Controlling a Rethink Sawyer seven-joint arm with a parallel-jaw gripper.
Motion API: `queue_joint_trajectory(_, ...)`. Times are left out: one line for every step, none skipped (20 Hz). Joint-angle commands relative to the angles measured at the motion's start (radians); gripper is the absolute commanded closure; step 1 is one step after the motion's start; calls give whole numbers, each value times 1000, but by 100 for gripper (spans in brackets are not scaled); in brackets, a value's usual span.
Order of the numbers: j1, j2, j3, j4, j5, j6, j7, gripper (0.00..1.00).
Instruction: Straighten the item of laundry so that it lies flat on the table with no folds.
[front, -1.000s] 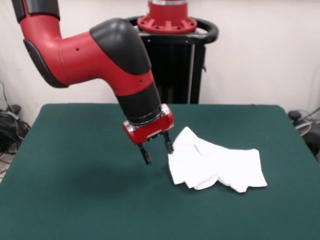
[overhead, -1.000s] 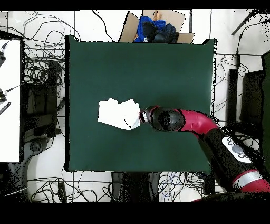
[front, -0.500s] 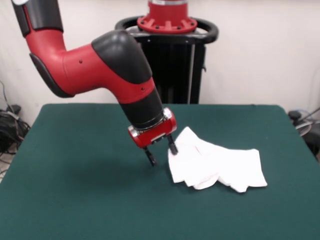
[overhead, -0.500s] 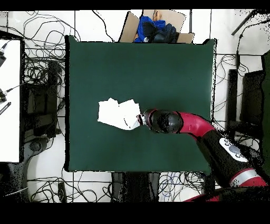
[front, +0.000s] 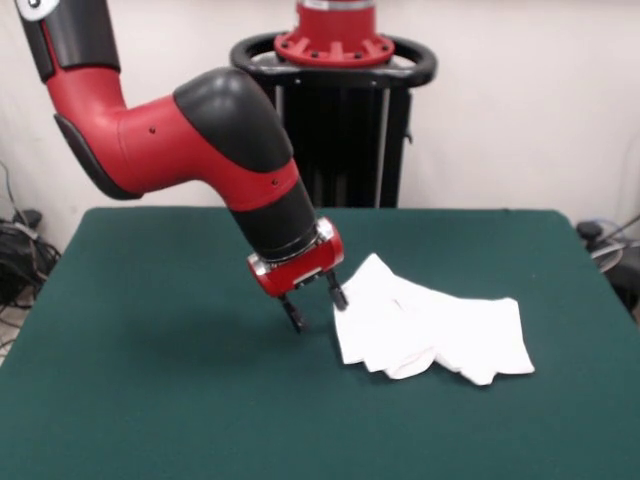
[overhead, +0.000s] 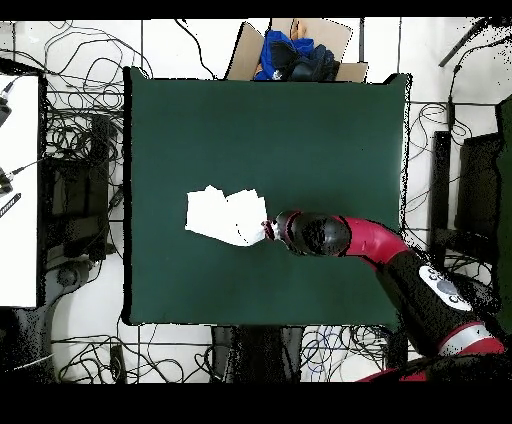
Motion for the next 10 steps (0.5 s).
queue_joint_trajectory(-3, 33, 89, -44, -65, -2, -128, 0)
queue_joint_trajectory(-11, 36, 99, -37, -64, -10, -129, 0)
queue_joint_trajectory(-19, 40, 110, -30, -64, -19, -131, 0)
queue_joint_trajectory(-30, 45, 123, -22, -63, -29, -133, 0)
queue_joint_trajectory(-34, 48, 129, -19, -64, -33, -133, 0)
queue_joint_trajectory(-39, 51, 135, -16, -66, -38, -132, 0)
queue_joint_trajectory(-41, 51, 139, -14, -68, -39, -130, 0)
queue_joint_trajectory(-42, 51, 142, -12, -68, -40, -126, 0)
queue_joint_trajectory(-43, 50, 145, -12, -70, -40, -124, 0)
queue_joint_trajectory(-43, 50, 147, -10, -72, -39, -120, 0)
